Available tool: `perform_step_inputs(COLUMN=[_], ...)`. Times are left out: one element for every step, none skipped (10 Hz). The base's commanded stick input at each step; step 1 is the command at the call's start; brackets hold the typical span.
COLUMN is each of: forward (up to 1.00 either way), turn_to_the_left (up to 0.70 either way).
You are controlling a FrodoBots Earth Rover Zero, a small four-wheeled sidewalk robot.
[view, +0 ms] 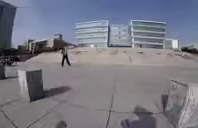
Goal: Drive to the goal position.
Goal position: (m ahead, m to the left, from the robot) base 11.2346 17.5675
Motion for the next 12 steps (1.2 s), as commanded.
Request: perform_step_inputs(forward=[1.00,1.00,1.00,1.00,1.00,1.00,1.00,1.00,1.00,1.00,1.00,1.00], turn_to_the_left=[0.00,0.00,0.00,0.00,0.00,0.00,0.00,0.00,0.00,0.00,0.00,0.00])
